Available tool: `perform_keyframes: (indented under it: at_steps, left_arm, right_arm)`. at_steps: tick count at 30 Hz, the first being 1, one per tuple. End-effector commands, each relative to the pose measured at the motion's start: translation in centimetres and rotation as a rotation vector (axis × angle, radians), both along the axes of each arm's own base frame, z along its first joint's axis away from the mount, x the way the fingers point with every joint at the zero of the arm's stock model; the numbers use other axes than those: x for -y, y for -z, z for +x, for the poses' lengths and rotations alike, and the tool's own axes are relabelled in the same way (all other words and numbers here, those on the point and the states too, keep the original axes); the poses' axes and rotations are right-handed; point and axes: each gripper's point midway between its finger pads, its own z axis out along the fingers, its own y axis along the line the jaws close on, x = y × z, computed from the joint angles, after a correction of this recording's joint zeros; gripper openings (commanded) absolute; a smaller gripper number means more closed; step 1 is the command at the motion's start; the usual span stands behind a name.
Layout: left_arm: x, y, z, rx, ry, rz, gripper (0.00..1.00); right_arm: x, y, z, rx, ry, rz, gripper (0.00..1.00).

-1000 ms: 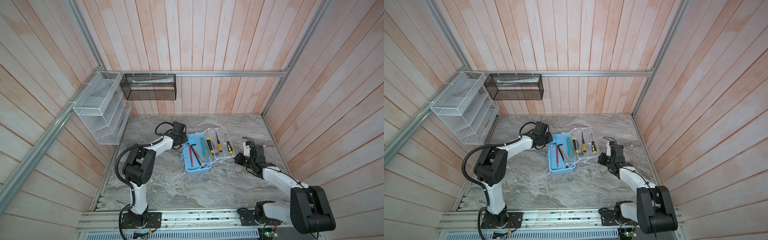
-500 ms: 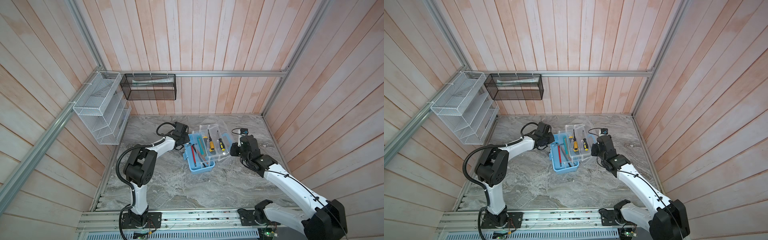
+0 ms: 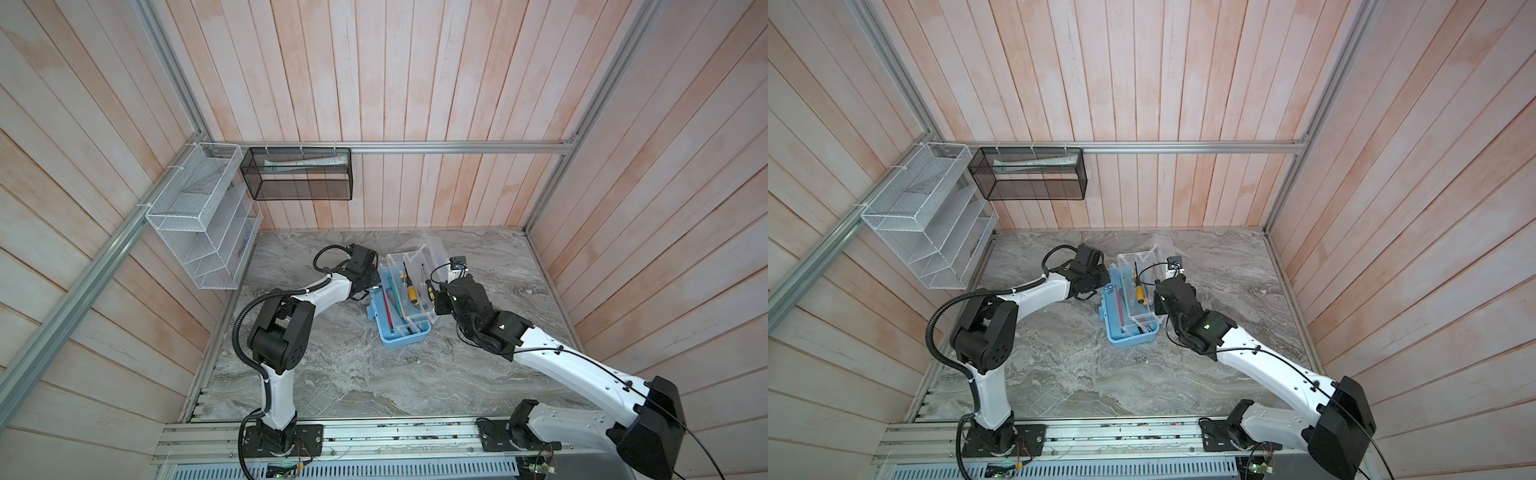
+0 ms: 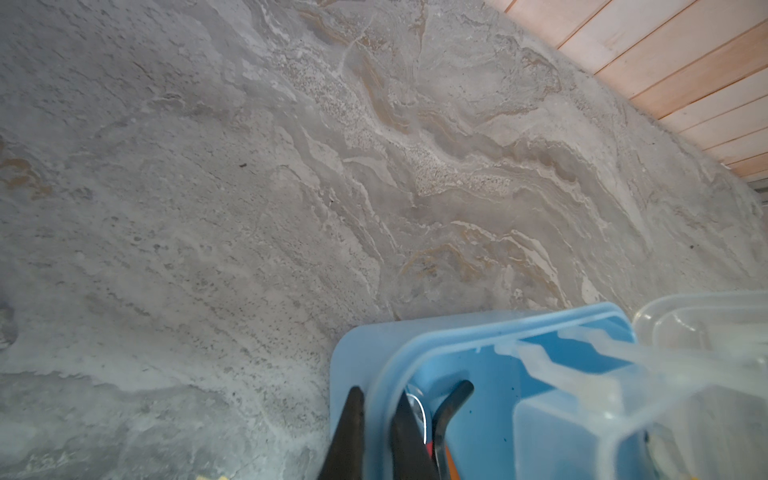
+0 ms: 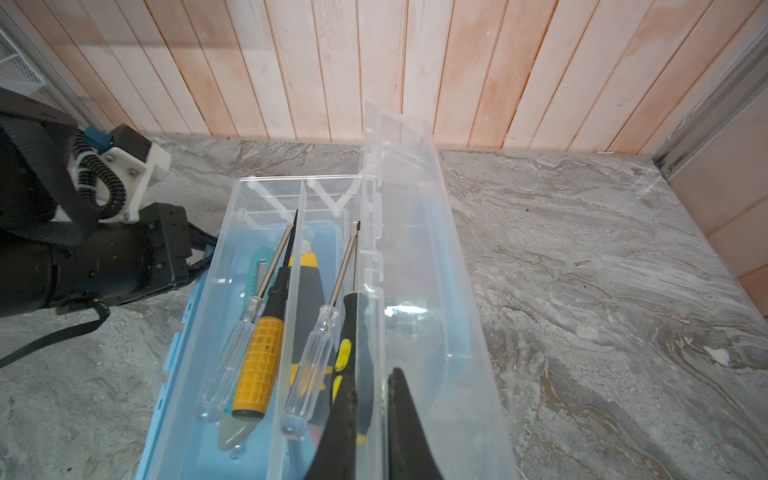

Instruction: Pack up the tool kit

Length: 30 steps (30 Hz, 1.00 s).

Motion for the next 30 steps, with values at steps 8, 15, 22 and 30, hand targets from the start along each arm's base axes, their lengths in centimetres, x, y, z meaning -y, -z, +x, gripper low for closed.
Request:
perform_keyframes:
  at_steps: [8, 15, 22, 30]
  left_arm:
    - [6.2, -3.2, -1.2, 0.067, 0.159, -0.134, 0.0]
    - [6.0, -3.4, -0.6, 0.072, 0.144, -0.123, 0.0]
    - [4.1, -4.2, -0.3, 0.104, 0.079, -0.12, 0.0]
    - [2.5, -6.7, 0.3, 0.175, 0.056, -0.098, 0.05]
  right_arm:
    - [-6.6, -1.1, -2.3, -0.052, -0.257, 0.198, 0.19]
    - [-6.8, -1.6, -2.8, -0.031, -0.284, 0.23, 0.26]
    - [-6.3, -1.1, -2.7, -0.025, -0.271, 0.228, 0.29]
    - [-4.6, 0.8, -1.8, -0.091, -0.255, 0.298, 0.32]
